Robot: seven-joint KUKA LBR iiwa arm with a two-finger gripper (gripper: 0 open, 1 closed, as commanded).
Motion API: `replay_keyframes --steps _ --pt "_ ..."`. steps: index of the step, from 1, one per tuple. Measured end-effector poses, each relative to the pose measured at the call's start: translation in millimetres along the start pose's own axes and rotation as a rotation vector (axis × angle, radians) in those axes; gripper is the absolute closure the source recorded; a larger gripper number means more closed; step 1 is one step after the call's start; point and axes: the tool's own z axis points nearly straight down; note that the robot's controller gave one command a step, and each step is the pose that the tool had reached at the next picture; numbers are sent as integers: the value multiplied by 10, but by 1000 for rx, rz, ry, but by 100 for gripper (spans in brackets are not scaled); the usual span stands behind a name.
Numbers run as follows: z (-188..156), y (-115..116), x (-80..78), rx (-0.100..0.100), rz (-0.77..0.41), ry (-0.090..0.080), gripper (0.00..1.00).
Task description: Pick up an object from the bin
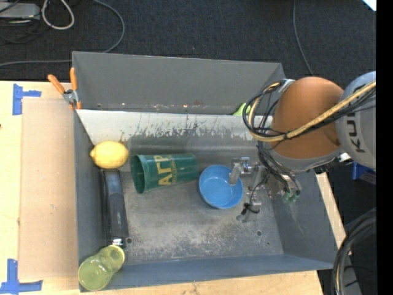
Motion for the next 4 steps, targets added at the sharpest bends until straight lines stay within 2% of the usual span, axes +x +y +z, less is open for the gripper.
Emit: replay_keyframes --steps 1,2,3,4 --pt "-45 0 -16 0 0 -8 0" --pt "954 132 -297 -2 217 -6 0" --pt "1239 171 -444 -2 264 -11 0" --pt "1239 352 -316 -2 236 -2 0"
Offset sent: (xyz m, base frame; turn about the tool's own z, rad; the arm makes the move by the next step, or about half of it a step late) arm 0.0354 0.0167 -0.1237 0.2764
